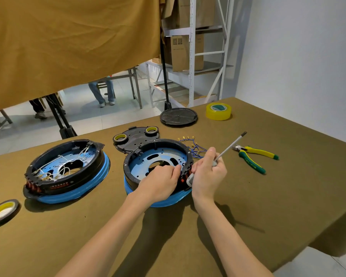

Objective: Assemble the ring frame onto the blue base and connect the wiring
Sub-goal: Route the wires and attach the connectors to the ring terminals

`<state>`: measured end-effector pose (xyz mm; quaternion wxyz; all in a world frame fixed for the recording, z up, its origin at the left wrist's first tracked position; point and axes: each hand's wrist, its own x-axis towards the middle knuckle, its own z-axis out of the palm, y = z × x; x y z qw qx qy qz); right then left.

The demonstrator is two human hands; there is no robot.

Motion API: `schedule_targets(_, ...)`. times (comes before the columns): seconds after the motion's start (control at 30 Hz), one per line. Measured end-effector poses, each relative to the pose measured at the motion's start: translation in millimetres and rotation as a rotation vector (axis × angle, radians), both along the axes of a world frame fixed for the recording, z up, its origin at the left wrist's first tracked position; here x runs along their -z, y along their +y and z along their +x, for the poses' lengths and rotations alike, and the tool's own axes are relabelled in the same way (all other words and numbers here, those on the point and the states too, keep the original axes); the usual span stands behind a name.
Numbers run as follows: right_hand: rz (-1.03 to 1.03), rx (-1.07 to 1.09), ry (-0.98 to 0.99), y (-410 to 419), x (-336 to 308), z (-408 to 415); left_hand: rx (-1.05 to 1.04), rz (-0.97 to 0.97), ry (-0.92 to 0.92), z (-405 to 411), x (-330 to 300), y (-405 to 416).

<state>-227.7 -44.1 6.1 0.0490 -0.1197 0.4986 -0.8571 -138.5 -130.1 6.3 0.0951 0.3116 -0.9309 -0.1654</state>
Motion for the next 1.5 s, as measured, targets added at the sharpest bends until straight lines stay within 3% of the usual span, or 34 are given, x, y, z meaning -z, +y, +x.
schedule_targets(0.13,0.157,-0.037,0.017,9.8,2.4,-13.7,0.019,-0.133,0.027,9.7,5.1,8.9)
schedule_targets(0.37,1.007,-0.113,0.446,45.4,21.0,-71.6,-0.003,-0.178,0.083,7.4,11.0,8.4)
schedule_targets(0.6,1.526,0.017,0.801,64.1,28.1,-105.5,-0.038,-0.236,0.092,9.1,8.3,13.4)
schedule_targets(0.67,1.433,-0.041,0.866,59.7,25.3,-110.2,-0.059,-0.289,0.094,8.3,8.0,17.7)
schedule_targets(0.7,1.277,-0.126,0.898,56.4,21.6,-110.2,-0.066,-0.304,0.102,9.0,8.5,18.9)
schedule_targets(0.8,0.870,-0.569,0.960,45.8,3.2,-103.2,-0.013,-0.309,0.157,14.3,12.1,16.9)
schedule_targets(0.87,0.889,-0.712,1.129,38.8,-1.4,-99.9,0.040,-0.305,0.190,21.6,10.8,15.7)
schedule_targets(0.93,0.917,-0.744,1.263,34.2,0.5,-101.1,0.071,-0.314,0.189,28.7,6.6,16.7)
schedule_targets(1.03,0.860,-0.795,1.309,34.0,3.0,-106.9,0.099,-0.322,0.223,35.8,2.4,18.6)
schedule_targets(1.17,0.795,-0.646,1.523,39.6,6.2,-111.6,0.139,-0.288,0.256,41.1,3.6,25.4)
schedule_targets(1.33,0.758,-0.607,1.519,41.7,4.7,-104.5,0.165,-0.290,0.243,41.7,-1.0,29.2)
schedule_targets(1.5,0.765,-0.607,1.520,52.9,9.3,-101.5,0.175,-0.363,0.362,48.5,8.7,39.6)
